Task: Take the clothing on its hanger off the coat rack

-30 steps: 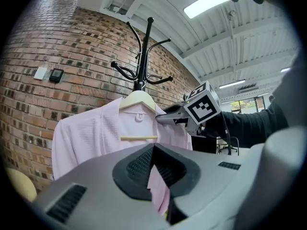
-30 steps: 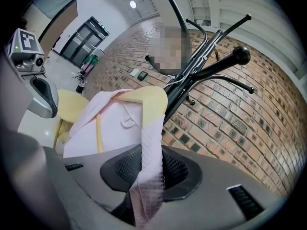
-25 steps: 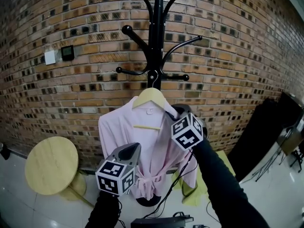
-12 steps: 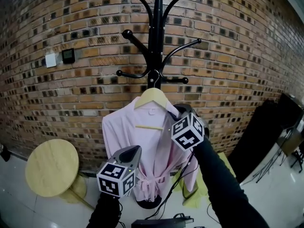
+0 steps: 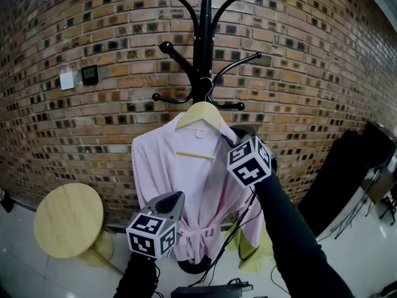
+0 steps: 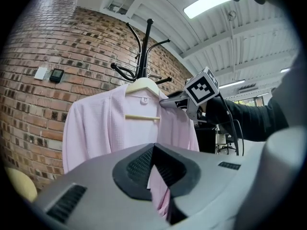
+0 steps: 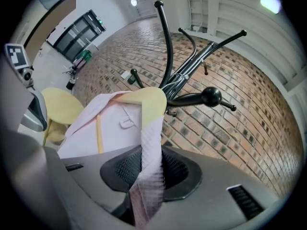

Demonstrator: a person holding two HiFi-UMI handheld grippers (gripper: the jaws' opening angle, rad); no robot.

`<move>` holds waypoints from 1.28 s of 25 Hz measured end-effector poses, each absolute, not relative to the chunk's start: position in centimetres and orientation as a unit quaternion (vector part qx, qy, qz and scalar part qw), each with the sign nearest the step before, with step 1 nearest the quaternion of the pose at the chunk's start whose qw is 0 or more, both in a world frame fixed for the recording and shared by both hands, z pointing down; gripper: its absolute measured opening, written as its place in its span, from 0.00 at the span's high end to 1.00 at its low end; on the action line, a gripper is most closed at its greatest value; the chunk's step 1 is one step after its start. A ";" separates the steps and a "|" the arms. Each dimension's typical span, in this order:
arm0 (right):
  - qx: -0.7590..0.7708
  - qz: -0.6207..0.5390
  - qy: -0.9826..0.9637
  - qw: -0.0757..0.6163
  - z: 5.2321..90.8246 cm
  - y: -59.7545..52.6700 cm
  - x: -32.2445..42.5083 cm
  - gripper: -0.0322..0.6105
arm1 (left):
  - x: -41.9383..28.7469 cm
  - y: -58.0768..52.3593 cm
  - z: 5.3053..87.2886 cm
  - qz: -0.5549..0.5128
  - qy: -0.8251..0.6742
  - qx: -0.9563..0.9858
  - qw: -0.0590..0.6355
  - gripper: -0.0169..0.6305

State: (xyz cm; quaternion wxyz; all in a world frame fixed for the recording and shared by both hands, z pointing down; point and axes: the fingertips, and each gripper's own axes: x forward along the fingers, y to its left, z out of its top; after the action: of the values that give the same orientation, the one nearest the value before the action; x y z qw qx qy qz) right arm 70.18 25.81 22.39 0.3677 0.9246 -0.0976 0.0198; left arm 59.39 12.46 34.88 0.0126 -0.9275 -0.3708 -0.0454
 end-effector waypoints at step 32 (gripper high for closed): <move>0.908 -0.031 -0.135 0.395 22.3 22.7 59.0 0.79 | 54.3 8.8 31.5 -0.009 -0.358 -0.933 0.031 0.95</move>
State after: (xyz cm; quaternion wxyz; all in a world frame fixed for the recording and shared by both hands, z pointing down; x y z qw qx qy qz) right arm 59.03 22.69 22.34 0.3951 0.9081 -0.1354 -0.0306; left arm 54.28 8.78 31.52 0.0309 -0.9330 -0.3585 -0.0086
